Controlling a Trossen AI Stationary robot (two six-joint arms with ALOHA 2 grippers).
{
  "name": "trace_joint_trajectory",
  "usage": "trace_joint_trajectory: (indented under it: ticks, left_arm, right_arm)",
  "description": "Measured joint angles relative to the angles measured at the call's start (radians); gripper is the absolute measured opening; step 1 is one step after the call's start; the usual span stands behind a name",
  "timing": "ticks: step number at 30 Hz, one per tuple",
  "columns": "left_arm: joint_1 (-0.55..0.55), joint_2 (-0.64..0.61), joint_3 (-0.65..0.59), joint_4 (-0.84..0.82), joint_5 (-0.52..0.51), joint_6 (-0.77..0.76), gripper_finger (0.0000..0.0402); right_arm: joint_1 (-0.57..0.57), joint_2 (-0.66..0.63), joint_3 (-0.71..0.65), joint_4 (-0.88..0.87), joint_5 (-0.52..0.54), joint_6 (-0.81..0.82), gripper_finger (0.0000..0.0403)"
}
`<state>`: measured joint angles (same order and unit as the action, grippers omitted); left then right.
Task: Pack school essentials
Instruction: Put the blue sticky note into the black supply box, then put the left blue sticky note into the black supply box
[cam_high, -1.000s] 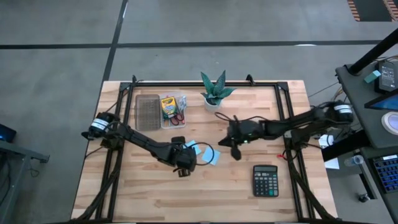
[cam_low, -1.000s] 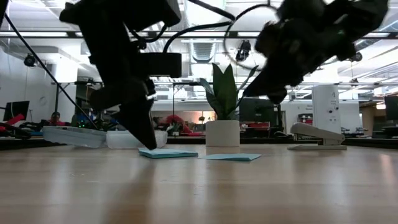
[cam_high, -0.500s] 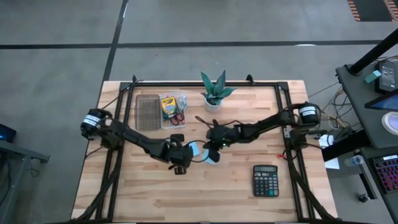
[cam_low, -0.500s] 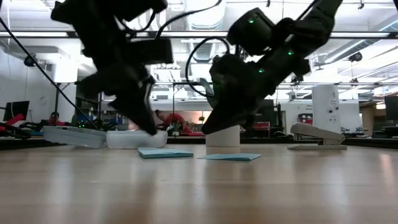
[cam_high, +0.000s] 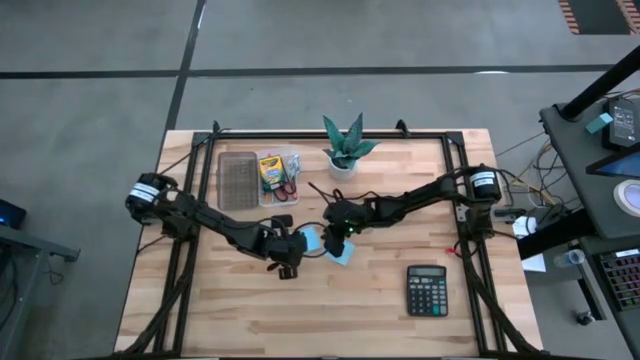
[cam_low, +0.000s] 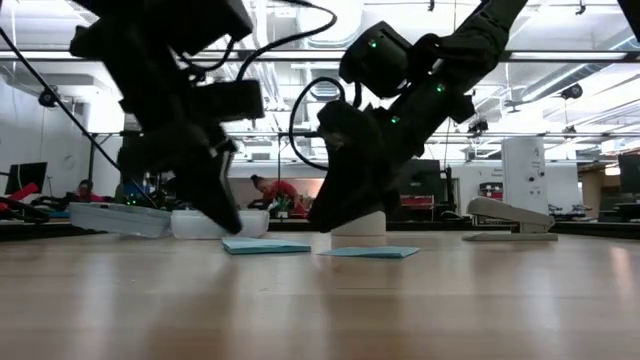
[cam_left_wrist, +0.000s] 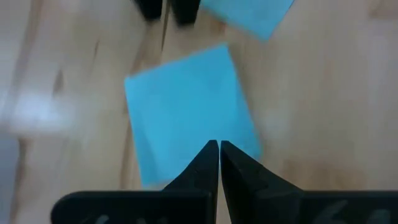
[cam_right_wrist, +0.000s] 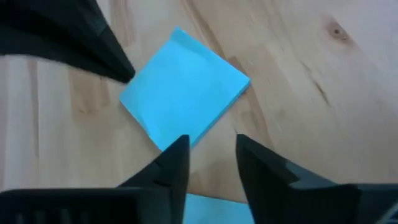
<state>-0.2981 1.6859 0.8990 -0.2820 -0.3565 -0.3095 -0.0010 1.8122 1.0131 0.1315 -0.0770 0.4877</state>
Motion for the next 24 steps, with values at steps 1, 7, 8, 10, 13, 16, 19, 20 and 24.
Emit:
trace_joint_trajectory:
  ticks: [1, 7, 8, 10, 13, 16, 19, 20, 24]
  left_arm:
    - [0.000, 0.000, -0.010, -0.006, 0.003, -0.014, 0.0000]
    - [0.000, 0.000, -0.071, 0.056, 0.010, -0.049, 0.0000]
    - [0.002, 0.000, -0.084, 0.074, 0.011, -0.051, 0.0000]
    - [0.002, -0.001, -0.106, 0.124, 0.009, -0.050, 0.0000]
    - [0.002, -0.002, -0.123, 0.152, 0.008, -0.052, 0.0000]
    - [0.002, -0.003, -0.130, 0.160, 0.008, -0.062, 0.0000]
    - [0.002, -0.003, -0.138, 0.175, 0.007, -0.073, 0.0000]
    - [0.002, -0.003, -0.140, 0.180, 0.007, -0.075, 0.0000]
    - [0.002, -0.003, -0.161, 0.220, 0.005, -0.078, 0.0000]
  right_arm:
    - [0.000, 0.000, -0.002, 0.002, 0.000, 0.001, 0.0132]
    - [0.000, 0.004, -0.002, 0.024, 0.001, 0.029, 0.0196]
    - [0.000, 0.009, -0.002, 0.037, 0.001, 0.030, 0.0204]
    - [0.000, 0.022, -0.003, 0.051, 0.001, 0.039, 0.0218]
    - [0.000, 0.054, -0.002, 0.086, 0.000, 0.052, 0.0234]
    - [0.000, 0.074, 0.001, 0.105, 0.000, 0.071, 0.0245]
    - [0.001, 0.090, 0.009, 0.126, -0.003, 0.072, 0.0251]
    - [0.002, 0.096, 0.014, 0.135, -0.009, 0.073, 0.0251]
    - [0.006, 0.133, 0.045, 0.156, -0.045, 0.072, 0.0247]
